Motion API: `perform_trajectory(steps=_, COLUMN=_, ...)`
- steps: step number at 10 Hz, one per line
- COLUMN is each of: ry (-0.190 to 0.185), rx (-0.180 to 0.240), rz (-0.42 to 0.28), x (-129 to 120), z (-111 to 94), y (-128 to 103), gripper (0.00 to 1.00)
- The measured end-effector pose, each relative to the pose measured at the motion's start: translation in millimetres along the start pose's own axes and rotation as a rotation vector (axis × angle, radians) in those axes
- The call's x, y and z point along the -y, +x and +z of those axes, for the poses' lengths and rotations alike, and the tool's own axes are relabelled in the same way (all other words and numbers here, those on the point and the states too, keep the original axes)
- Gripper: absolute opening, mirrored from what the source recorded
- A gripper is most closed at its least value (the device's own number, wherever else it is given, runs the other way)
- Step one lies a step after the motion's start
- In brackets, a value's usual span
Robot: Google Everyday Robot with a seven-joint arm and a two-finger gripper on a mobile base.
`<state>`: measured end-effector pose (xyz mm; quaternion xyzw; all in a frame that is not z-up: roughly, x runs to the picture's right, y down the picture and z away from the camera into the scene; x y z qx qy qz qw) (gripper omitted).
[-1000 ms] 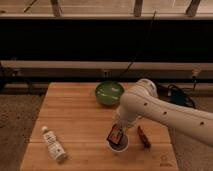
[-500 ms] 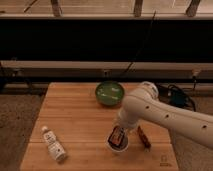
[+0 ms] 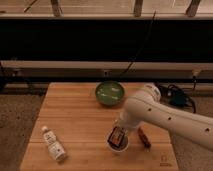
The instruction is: Place the eraser in the ceramic cup
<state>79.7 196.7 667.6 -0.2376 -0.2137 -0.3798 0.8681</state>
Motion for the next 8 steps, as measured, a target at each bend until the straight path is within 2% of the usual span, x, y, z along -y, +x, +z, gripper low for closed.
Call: perform_trajectory(steps=8, ry=0.019, rx=-0.008, rz=0.01, x=-8.0, z=4.7, y=4.3, gripper=0.71)
